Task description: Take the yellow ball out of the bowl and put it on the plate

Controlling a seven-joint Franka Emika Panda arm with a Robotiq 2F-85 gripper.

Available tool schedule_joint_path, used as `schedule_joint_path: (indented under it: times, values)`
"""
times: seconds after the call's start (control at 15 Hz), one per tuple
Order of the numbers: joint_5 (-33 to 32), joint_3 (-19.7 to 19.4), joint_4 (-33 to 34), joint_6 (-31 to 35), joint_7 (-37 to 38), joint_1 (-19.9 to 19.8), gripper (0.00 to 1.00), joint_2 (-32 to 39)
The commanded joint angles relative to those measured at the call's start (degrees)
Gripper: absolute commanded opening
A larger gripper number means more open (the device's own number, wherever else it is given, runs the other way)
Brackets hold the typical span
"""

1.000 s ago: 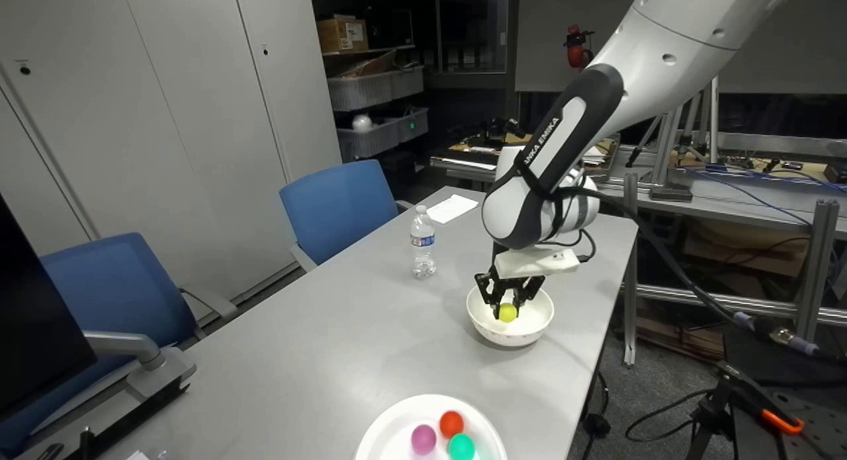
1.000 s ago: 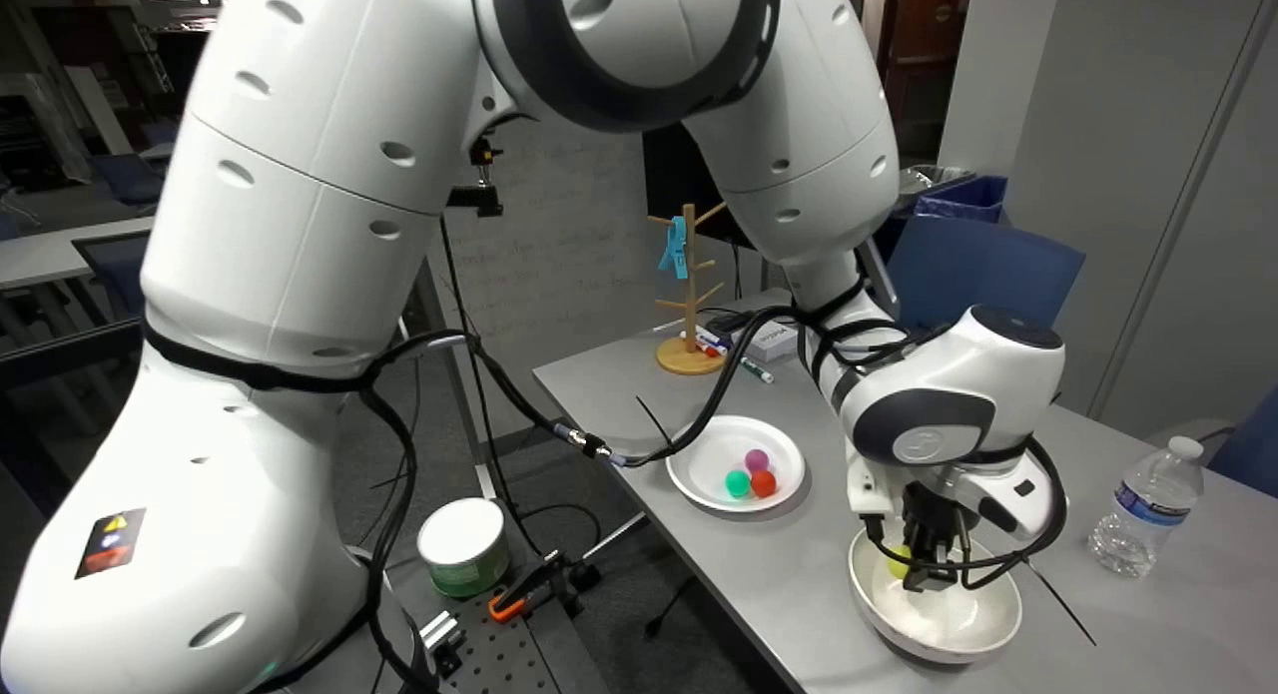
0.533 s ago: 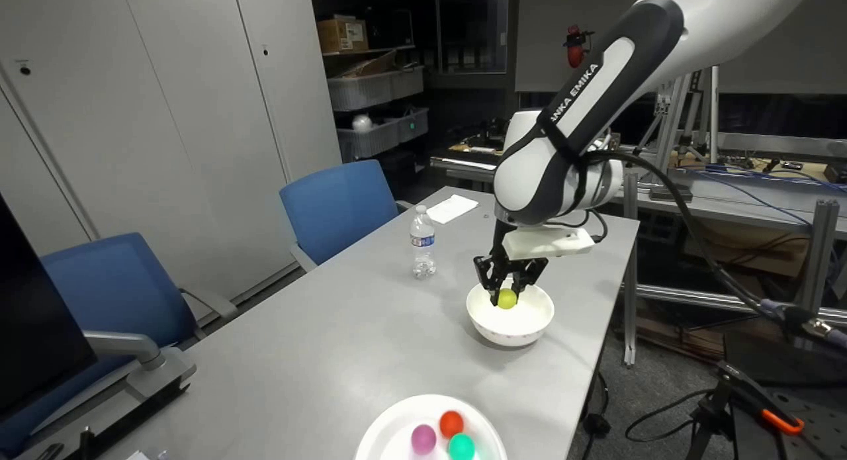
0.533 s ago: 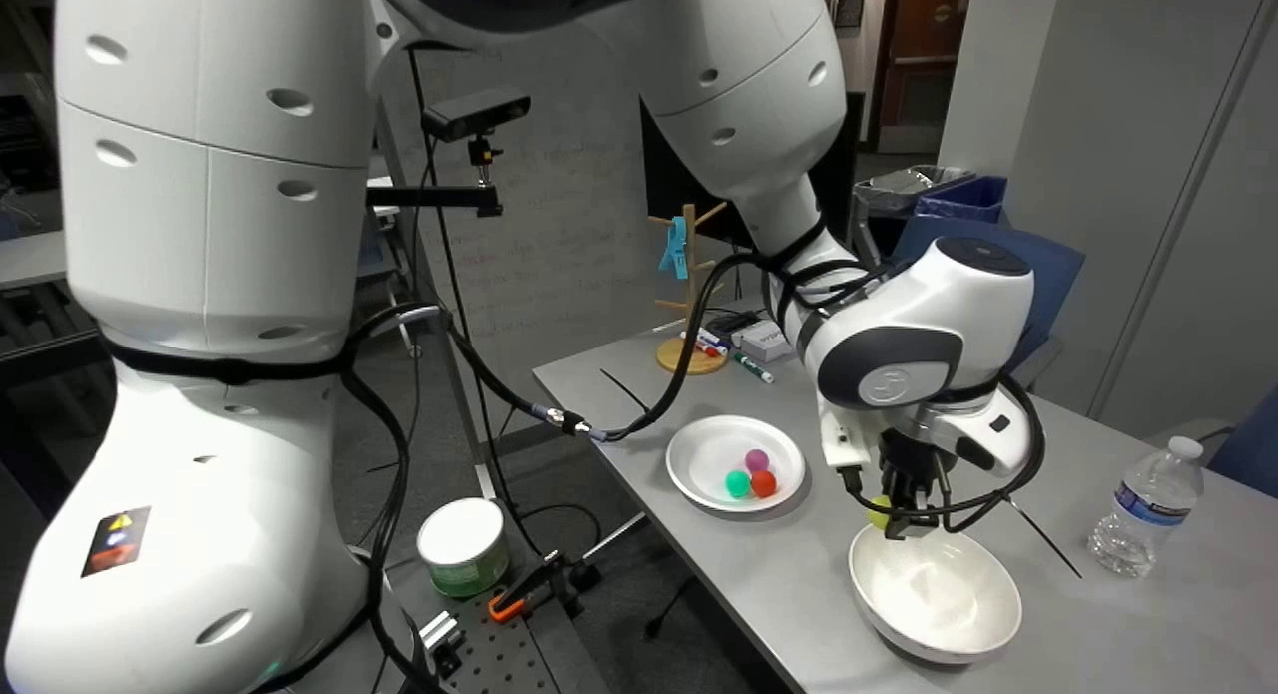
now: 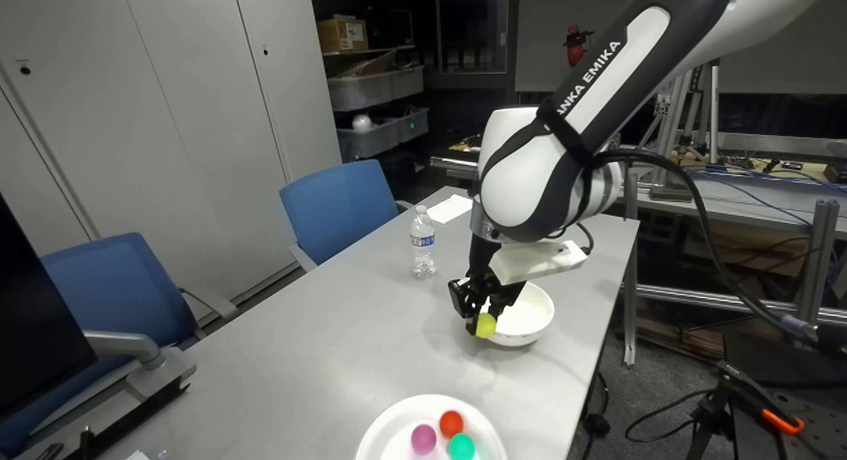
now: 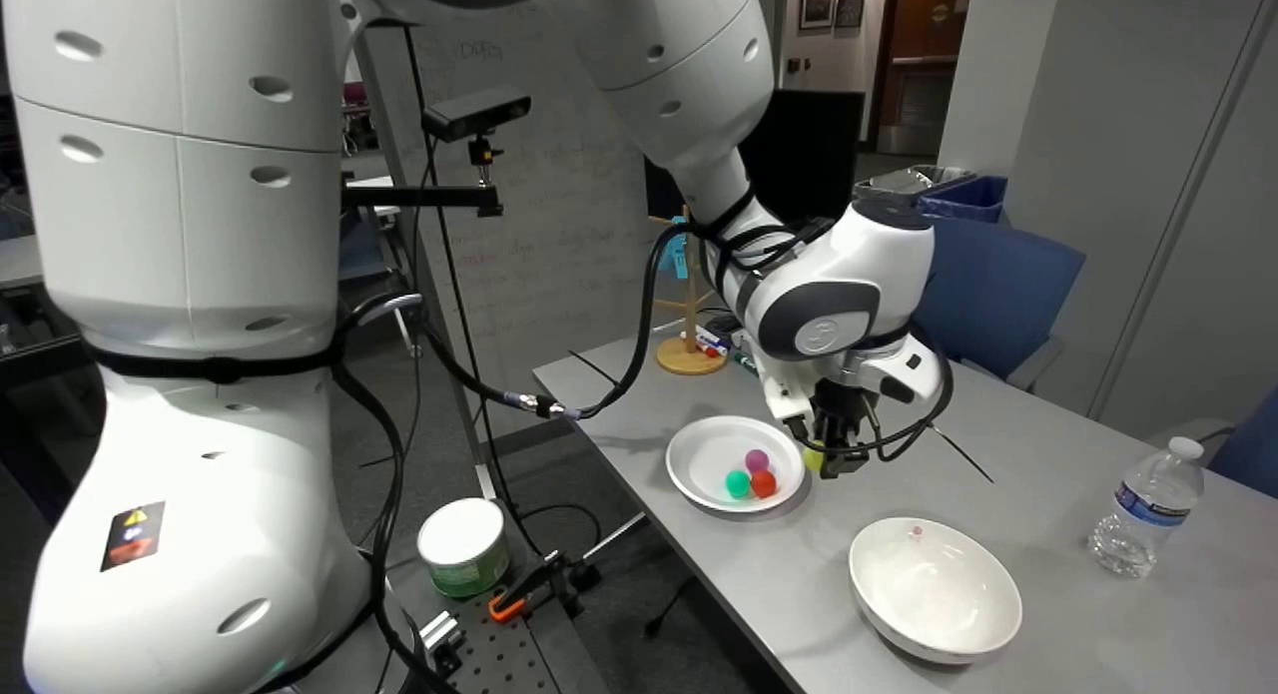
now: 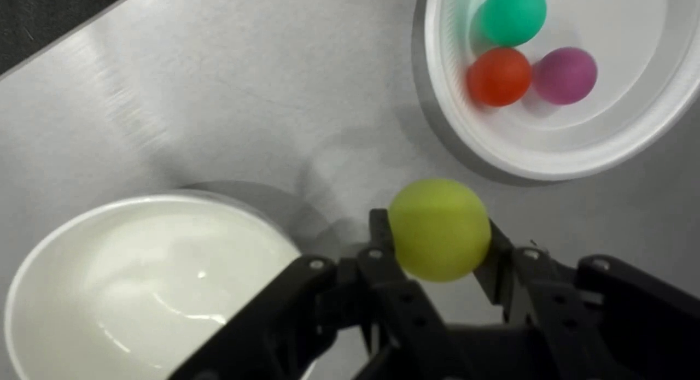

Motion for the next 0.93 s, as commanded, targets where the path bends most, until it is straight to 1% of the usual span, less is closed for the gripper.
schedule_joint_path:
  times: [0.0, 0.13, 0.33, 0.53, 0.87]
  values:
    - [1.4, 2.2, 1.2, -0.1, -3.8, 1.7, 0.13, 1.1]
    - [0.9, 3.3, 2.3, 0.4, -4.8, 2.7, 0.13, 2.8]
    - [-1.1, 3.8, 4.1, 0.2, -5.3, 4.9, 0.13, 6.1]
    - [-1.7, 4.4, 6.6, 0.4, -6.1, 6.4, 0.13, 10.2]
    - [-3.9, 4.1, 11.5, -0.3, -6.5, 8.3, 0.13, 15.9]
